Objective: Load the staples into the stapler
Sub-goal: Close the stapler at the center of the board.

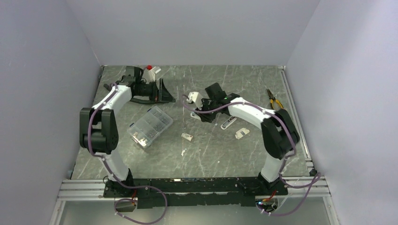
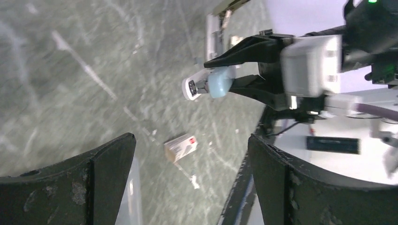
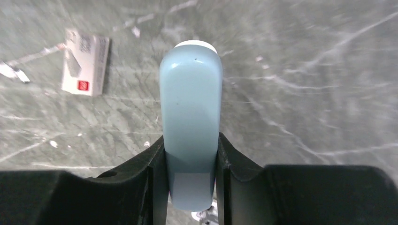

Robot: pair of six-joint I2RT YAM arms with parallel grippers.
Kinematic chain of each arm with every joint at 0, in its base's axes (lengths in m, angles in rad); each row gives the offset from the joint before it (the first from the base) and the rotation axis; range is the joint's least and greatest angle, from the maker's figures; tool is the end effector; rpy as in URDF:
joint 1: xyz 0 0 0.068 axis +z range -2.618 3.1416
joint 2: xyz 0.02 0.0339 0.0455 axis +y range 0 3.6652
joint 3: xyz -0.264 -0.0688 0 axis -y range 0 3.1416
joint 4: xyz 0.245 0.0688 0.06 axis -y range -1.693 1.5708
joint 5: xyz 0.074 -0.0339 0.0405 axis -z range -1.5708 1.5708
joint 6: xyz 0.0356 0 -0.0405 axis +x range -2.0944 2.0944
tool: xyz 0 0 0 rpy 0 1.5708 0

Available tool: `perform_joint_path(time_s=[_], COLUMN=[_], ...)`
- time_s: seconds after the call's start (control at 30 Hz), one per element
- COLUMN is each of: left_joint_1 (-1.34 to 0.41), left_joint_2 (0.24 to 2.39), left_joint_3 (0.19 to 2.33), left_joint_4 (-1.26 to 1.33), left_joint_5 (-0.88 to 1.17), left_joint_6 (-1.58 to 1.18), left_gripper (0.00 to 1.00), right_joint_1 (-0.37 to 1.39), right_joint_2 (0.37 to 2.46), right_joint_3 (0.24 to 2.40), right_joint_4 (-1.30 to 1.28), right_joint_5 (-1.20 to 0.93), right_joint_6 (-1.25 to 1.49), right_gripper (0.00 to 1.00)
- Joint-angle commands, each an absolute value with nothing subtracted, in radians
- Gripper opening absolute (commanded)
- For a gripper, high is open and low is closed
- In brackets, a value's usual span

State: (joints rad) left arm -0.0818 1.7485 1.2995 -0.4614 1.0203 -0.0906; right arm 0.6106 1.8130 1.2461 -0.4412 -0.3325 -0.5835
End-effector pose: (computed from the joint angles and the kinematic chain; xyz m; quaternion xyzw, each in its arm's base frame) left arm 0.3665 -0.0605 0.2479 0.1547 0.8262 -0.4846 0.2421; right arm 0.3044 0.2272 0.1978 -0.5707 0.7577 0.1627 0.2716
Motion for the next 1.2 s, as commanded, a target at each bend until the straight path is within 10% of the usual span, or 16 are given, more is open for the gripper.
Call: perform_joint_path(time_s=[0.0, 0.63, 0.93, 1.17], left_joint_1=[-0.136, -0.281, -0.329, -0.351], left_joint_2=[1.833, 1.954, 1.999, 2.024], left_joint_3=[1.407, 1.488, 1.521, 1.495], left_joint_4=[-0.443, -0.223, -0.291, -0.188], left_joint_5=[1.233, 1.374, 1.362, 1.396], left_joint_6=[-0.247, -0.529, -0.493, -0.588], left_gripper=[0.95, 0.95, 0.62, 0.73], right_joint_1=[0.603, 0.604, 0.603, 0.607], right_joint_2=[1.647, 1.588, 1.596, 1.6], right_joint_3=[1.27, 1.308, 1.312, 1.306], right_joint_4=[-0.362, -0.428, -0.423, -0.41], right_joint_5=[-0.363, -0.4, -0.391, -0.35], right_joint_6=[-0.487, -0.435, -0.429, -0.423], right_gripper=[0.0, 0.0, 0.0, 0.0])
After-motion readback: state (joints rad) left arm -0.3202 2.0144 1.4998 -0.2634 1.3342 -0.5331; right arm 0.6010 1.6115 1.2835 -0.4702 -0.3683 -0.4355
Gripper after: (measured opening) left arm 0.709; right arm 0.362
